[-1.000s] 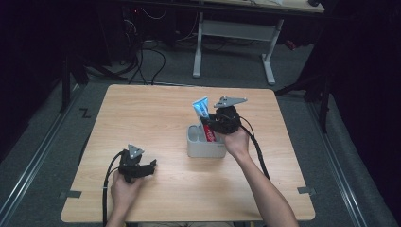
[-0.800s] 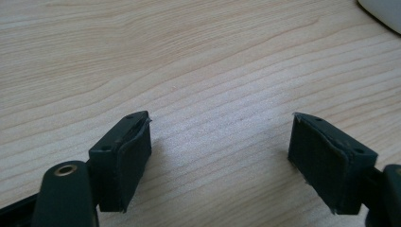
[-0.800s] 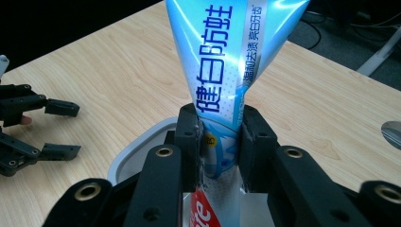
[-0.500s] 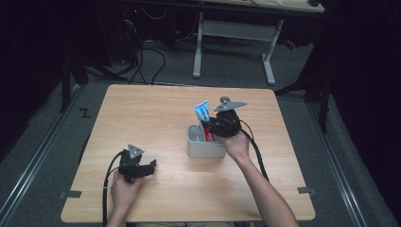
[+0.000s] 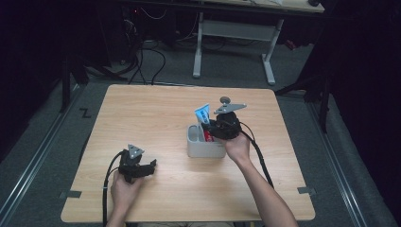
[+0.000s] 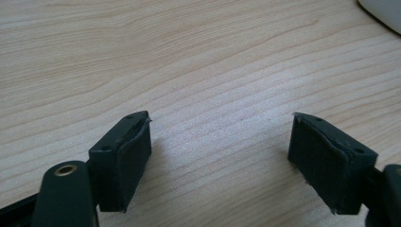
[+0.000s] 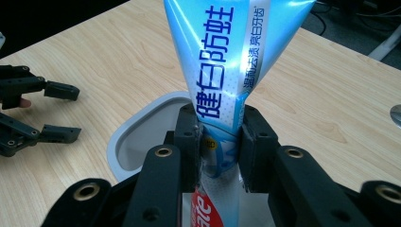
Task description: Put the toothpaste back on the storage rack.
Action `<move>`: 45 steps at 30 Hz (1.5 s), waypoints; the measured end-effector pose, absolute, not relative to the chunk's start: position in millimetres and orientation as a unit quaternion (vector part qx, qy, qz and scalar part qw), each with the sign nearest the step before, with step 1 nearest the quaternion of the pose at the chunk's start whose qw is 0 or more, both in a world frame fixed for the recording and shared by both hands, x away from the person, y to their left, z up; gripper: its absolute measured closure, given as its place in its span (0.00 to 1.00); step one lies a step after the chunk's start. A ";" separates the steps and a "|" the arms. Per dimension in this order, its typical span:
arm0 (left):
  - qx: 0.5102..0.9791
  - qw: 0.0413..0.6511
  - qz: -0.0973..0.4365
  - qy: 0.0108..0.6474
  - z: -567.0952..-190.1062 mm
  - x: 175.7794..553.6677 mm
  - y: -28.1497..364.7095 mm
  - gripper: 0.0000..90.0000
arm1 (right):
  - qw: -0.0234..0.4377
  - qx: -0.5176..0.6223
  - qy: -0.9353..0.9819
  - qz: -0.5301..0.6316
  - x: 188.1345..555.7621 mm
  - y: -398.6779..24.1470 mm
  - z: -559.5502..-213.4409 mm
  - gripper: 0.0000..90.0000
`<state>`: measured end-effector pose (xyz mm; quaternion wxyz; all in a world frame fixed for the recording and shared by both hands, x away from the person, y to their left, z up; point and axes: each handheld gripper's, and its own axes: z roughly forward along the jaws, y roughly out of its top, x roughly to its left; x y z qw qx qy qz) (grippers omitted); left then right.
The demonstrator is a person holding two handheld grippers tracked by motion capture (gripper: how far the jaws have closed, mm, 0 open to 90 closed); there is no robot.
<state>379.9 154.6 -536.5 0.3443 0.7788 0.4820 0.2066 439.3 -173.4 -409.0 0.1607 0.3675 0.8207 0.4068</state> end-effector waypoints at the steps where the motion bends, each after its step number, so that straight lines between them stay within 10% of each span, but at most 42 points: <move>1: 0.779 0.344 0.207 0.482 -536.5 379.9 154.6 0.25 | 0.161 0.366 0.821 0.408 438.9 -173.3 -409.6 0.80; 45: 0.779 0.343 0.207 0.482 -536.4 380.3 154.3 0.25 | 0.185 0.391 0.792 0.430 426.9 -201.3 -407.3 0.58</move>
